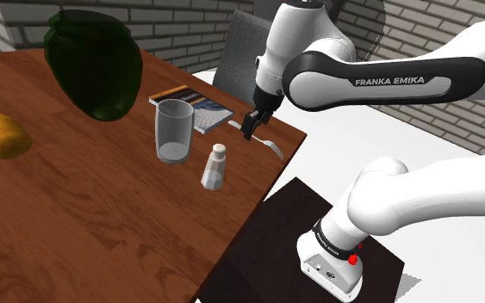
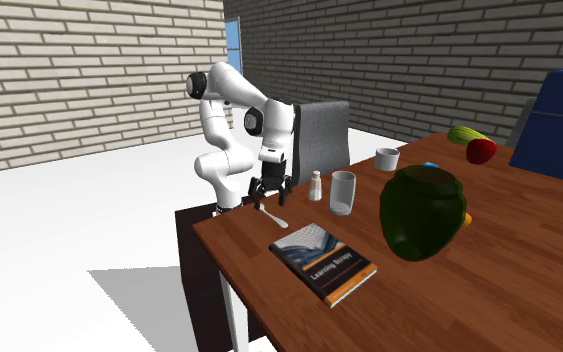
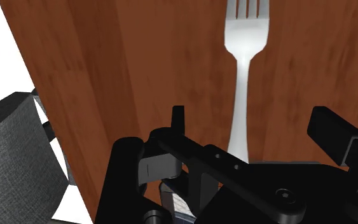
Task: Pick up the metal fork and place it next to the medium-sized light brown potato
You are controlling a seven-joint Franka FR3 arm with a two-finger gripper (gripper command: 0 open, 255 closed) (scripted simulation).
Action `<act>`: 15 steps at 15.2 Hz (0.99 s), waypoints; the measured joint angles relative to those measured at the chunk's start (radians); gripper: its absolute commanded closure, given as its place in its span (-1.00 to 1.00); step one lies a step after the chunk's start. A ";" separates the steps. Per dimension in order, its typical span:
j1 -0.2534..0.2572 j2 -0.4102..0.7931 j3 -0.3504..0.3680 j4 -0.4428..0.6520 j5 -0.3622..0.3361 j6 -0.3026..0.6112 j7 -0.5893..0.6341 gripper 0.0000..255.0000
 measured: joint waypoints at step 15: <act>-0.005 0.024 0.004 -0.034 -0.005 0.061 0.009 1.00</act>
